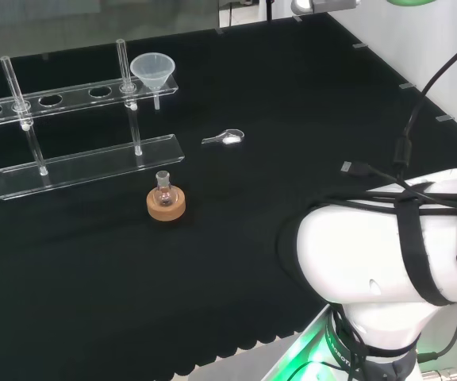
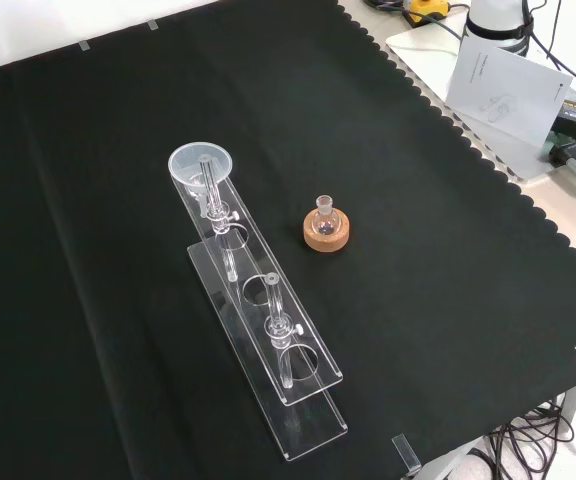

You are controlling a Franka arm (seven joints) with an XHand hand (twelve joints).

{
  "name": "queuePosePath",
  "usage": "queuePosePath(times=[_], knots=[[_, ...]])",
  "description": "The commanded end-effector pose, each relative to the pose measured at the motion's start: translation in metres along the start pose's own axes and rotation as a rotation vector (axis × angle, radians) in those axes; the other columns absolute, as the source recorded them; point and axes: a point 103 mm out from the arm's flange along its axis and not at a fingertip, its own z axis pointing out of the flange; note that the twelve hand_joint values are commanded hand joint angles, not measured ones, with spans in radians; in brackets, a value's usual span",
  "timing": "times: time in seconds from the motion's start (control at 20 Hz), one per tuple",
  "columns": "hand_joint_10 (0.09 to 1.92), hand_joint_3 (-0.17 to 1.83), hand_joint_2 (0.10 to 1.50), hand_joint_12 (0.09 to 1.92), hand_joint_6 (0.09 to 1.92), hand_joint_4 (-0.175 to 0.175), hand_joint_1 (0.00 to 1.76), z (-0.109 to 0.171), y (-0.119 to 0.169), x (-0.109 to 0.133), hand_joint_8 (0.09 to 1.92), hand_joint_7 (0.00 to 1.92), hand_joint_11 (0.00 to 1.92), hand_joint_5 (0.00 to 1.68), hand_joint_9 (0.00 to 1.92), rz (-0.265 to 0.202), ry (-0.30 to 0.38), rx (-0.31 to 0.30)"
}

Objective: Pick up the funnel from the transparent funnel stand.

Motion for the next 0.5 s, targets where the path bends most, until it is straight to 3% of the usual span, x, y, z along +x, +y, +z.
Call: queuePosePath(times=[0.05,0.5], knots=[[0.55,0.38,1.1,1.36,0.09,0.023,0.07,0.0,0.0,-0.002,0.38,0.04,0.08,0.23,0.19,-0.001,-0.009,-0.007],[0.55,0.39,1.17,1.37,0.09,0.03,0.0,0.003,0.001,0.012,0.32,0.0,0.0,0.21,0.12,0.013,-0.027,-0.002]])
